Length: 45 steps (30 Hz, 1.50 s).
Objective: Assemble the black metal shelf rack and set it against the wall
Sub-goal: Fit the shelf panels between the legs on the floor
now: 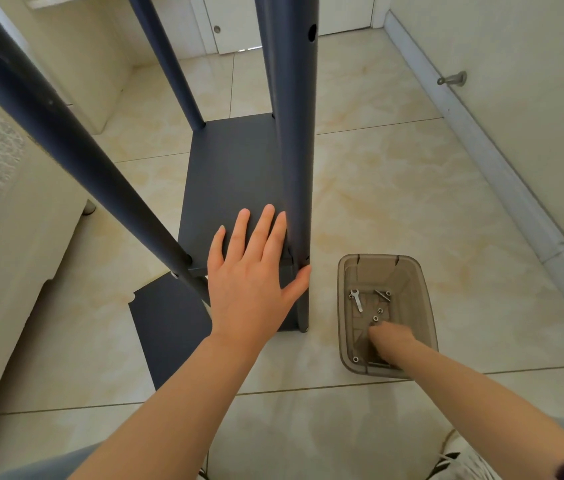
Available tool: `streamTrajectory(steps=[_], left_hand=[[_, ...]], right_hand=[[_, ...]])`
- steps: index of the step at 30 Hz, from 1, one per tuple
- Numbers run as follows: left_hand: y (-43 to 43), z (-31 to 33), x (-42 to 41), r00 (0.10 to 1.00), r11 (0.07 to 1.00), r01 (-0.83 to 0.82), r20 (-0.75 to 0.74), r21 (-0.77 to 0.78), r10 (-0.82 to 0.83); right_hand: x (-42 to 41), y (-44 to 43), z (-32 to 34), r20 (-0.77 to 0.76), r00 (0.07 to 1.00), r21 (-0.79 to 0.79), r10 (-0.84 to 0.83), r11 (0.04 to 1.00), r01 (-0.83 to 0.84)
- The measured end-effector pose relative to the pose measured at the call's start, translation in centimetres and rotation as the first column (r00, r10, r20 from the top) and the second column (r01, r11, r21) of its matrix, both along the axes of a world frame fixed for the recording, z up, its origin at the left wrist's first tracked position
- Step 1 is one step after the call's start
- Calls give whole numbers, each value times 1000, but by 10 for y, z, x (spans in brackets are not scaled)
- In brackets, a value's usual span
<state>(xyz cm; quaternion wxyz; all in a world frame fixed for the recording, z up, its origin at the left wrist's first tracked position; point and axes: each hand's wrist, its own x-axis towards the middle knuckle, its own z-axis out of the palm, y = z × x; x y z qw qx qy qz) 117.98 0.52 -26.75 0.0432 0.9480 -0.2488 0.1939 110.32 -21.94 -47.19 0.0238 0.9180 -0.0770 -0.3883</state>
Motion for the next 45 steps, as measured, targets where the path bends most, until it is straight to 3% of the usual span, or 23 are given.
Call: streamTrajectory(steps=[8,15,20,24,30,38,42,45], left_hand=[[2,-3,1,1000,1000,2,15,1,-2],[4,-6,1,1000,1000,5,-3,9,-5],[2,-3,2,999,1000,4,-45,27,-3],[2,-2,2,997,1000,2,-74,11,-1],[-1,3,2,989,1000,15,-148,10,-13],[3,9,1,979,1000,8,-206,8,-6],[4,15,0,969,999,16,-247,-32,-24],[8,21,-4,960,984,46,-265,-173,-91]], right_hand=[[-3,-5,-3,-16,1000,83,-1,997,2],[6,-9,11,5,985,228,-175,959,170],[27,-8,35,75,935,410,-345,866,287],[55,1,84,146,939,487,-310,849,204],[80,-11,221,296,909,562,-295,823,85],[21,8,301,146,827,804,-543,552,221],[9,34,297,85,801,805,-593,514,295],[10,47,291,47,791,801,-609,496,335]])
